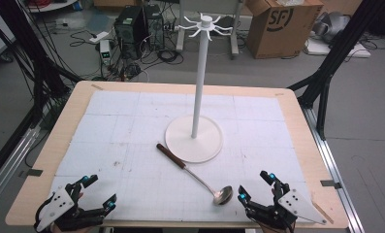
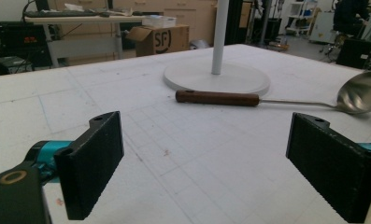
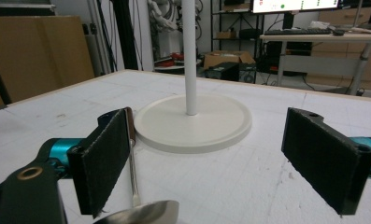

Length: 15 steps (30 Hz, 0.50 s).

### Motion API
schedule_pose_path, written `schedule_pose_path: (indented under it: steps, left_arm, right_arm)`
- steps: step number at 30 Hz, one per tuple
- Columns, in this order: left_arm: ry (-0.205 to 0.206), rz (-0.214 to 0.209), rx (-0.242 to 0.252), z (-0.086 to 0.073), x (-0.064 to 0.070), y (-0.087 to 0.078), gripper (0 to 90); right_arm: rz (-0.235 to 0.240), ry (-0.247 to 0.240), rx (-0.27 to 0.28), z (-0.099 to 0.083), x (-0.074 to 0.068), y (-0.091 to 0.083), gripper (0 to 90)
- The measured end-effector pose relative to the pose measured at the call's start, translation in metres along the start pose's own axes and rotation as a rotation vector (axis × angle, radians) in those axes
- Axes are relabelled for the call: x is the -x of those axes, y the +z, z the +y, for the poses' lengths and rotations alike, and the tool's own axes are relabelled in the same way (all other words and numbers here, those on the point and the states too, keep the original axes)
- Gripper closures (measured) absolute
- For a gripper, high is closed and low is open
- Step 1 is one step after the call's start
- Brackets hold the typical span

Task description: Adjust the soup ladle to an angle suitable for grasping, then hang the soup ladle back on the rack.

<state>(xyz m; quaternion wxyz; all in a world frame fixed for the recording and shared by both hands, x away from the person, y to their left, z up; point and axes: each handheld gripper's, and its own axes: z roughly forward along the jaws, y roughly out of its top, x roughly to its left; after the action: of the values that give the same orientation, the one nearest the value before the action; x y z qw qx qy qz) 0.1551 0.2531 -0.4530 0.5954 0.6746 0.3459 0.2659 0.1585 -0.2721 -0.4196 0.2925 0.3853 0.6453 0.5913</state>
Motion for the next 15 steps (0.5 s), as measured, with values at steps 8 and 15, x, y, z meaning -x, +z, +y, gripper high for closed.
schedule_pose_path:
  steps: [8,15]
  left_arm:
    - [0.002,-0.015,0.004,0.002,0.002,0.001,11.7]
    - [0.002,-0.018,0.006,0.002,0.002,0.002,11.7]
  right_arm:
    - [0.038,-0.017,-0.024,0.012,-0.005,0.01,14.4]
    - [0.082,-0.04,-0.064,0.024,-0.015,0.029,14.6]
